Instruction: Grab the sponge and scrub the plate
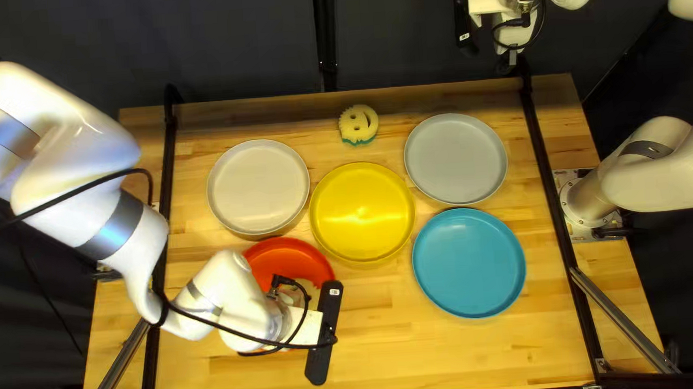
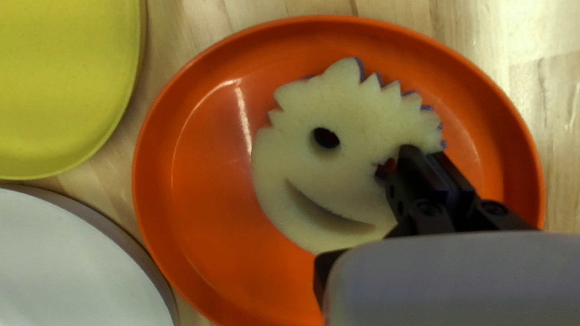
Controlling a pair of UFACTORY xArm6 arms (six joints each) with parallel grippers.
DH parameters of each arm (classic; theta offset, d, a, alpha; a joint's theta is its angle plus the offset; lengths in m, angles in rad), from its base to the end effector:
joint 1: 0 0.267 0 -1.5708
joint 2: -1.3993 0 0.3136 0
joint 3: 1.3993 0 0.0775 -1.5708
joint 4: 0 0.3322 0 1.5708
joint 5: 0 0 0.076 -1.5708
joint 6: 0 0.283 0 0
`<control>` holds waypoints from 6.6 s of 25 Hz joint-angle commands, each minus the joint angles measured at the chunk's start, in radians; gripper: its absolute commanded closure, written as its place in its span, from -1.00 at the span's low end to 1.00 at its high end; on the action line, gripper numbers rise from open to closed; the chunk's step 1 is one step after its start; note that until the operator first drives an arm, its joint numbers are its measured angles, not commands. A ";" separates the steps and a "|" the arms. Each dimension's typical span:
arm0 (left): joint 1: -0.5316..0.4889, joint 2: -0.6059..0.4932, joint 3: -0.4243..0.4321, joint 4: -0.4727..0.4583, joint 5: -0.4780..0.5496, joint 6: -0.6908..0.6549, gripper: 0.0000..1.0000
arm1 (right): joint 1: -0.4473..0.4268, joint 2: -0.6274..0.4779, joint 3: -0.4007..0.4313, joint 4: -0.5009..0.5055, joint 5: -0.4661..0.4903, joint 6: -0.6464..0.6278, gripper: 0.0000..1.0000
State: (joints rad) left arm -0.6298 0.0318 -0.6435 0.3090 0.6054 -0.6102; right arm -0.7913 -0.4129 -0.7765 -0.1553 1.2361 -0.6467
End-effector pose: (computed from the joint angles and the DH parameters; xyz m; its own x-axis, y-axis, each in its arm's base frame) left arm 0.3402 -0.2109 0.0668 0.9573 -0.2758 0.0869 -0.2608 -0.9533 -0.1523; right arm 0.2025 -0.2582 0.2363 0.9874 -0.0946 -0.1267 -0.0843 -0.9929 0.0842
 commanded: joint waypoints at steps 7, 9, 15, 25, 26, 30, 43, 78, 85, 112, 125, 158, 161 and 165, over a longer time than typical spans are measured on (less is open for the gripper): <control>-0.076 -0.090 0.121 -0.052 0.002 -0.092 1.00 | 0.000 0.000 0.000 0.000 0.000 0.000 -1.00; -0.070 -0.077 0.121 -0.056 -0.013 -0.088 1.00 | 0.000 0.000 0.000 0.000 0.000 0.000 -1.00; -0.011 -0.009 0.047 -0.042 -0.027 -0.028 1.00 | 0.000 0.000 0.000 0.000 0.000 0.000 -1.00; 0.100 0.070 -0.075 -0.005 -0.026 0.098 1.00 | 0.000 0.000 0.000 0.000 0.000 0.000 -1.00; 0.111 0.073 -0.076 -0.003 -0.033 0.109 1.00 | 0.000 0.000 0.000 0.000 0.000 0.000 -1.00; 0.124 0.056 -0.046 0.000 -0.054 0.118 1.00 | 0.000 0.000 0.000 0.000 0.000 0.000 -1.00; 0.103 -0.147 0.192 -0.054 -0.070 0.072 1.00 | 0.000 0.000 0.000 0.000 0.000 0.000 -1.00; 0.169 -0.148 0.212 -0.060 -0.114 0.138 1.00 | 0.000 0.000 0.000 0.000 0.000 0.000 -1.00; 0.121 -0.217 0.260 -0.081 -0.080 0.083 1.00 | 0.000 0.000 0.000 0.000 0.000 0.000 -1.00; 0.141 0.052 0.016 -0.038 -0.140 0.165 1.00 | 0.000 0.000 0.000 0.000 0.000 0.000 -1.00; -0.018 -0.062 0.121 -0.063 -0.087 0.002 1.00 | 0.000 0.000 0.000 0.000 0.000 0.000 -1.00; 0.164 -0.025 0.065 -0.016 -0.096 0.178 1.00 | 0.000 0.000 0.000 0.000 0.000 0.000 -1.00; 0.185 -0.039 0.073 -0.009 -0.091 0.202 1.00 | 0.000 0.000 0.000 0.000 0.000 0.000 -1.00; 0.155 -0.006 0.051 0.001 -0.100 0.174 1.00 | 0.000 0.000 0.000 0.000 0.000 0.000 -1.00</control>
State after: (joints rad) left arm -0.4580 0.0057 -0.5779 0.3040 0.5116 -0.4205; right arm -0.7913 -0.4129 -0.7765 -0.1553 1.2361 -0.6467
